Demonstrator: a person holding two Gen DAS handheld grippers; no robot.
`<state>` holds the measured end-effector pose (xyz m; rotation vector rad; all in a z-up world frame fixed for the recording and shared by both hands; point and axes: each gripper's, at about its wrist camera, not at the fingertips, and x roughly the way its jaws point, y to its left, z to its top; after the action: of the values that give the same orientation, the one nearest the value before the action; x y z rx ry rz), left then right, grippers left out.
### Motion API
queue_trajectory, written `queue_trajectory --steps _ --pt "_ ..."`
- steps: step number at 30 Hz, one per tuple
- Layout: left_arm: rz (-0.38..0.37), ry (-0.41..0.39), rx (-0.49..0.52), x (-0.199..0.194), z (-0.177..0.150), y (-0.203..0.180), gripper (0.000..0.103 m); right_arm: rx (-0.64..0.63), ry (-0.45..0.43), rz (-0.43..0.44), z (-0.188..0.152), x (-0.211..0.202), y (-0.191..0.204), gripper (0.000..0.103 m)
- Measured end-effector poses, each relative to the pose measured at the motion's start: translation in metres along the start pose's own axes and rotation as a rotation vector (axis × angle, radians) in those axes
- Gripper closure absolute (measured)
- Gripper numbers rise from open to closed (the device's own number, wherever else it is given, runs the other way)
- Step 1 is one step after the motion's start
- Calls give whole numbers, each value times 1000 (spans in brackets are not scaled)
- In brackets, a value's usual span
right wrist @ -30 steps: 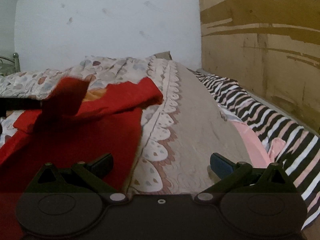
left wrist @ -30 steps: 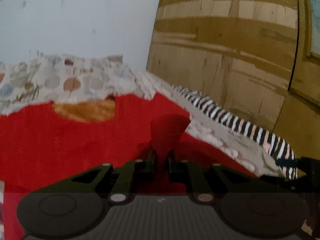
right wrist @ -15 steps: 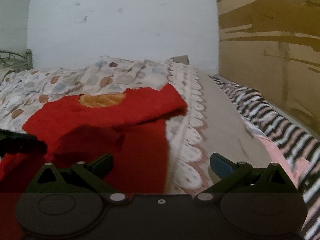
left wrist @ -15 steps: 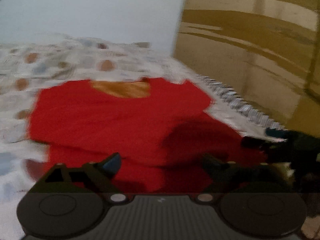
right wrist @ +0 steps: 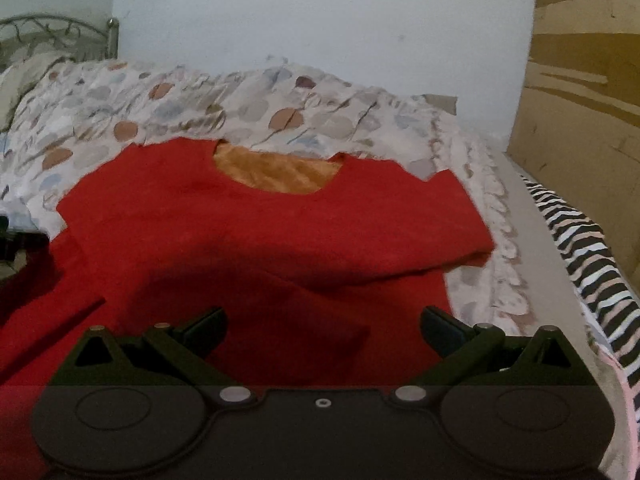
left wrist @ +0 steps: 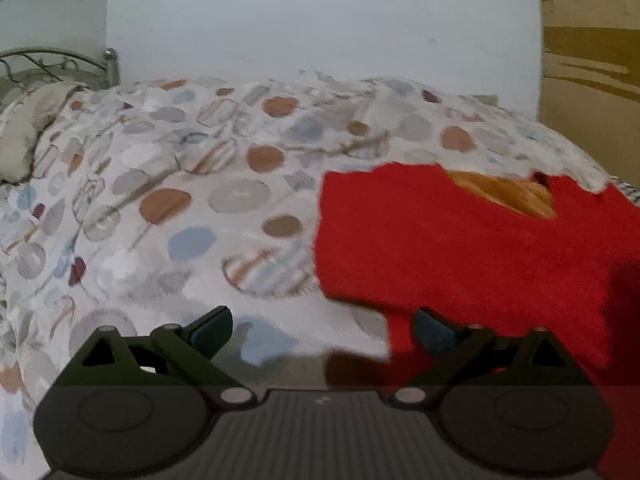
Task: Fold small clothes
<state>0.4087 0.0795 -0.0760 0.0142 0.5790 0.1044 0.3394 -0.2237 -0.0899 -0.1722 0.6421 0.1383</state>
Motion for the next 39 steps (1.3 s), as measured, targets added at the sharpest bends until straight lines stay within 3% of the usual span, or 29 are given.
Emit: queue_trajectory --steps 7,17,22,25,29,32,39 --pt "59 -23 34 34 7 1 2 39 -29 -2 -17 4 -2 0" --pt "40 3 114 28 -18 7 1 84 -31 39 -20 8 -9 0" --pt "75 -63 139 41 -5 -4 1 80 -36 34 -21 7 -8 0" --pt "140 -128 159 44 4 -10 1 81 -36 36 -21 7 -8 0" --pt "185 -204 101 39 10 -2 0 83 -38 39 -21 7 -8 0" --pt "179 -159 40 45 12 13 0 85 -40 42 -20 7 -9 0" --pt "168 -42 14 55 4 22 0 83 -42 42 -21 6 -9 0"
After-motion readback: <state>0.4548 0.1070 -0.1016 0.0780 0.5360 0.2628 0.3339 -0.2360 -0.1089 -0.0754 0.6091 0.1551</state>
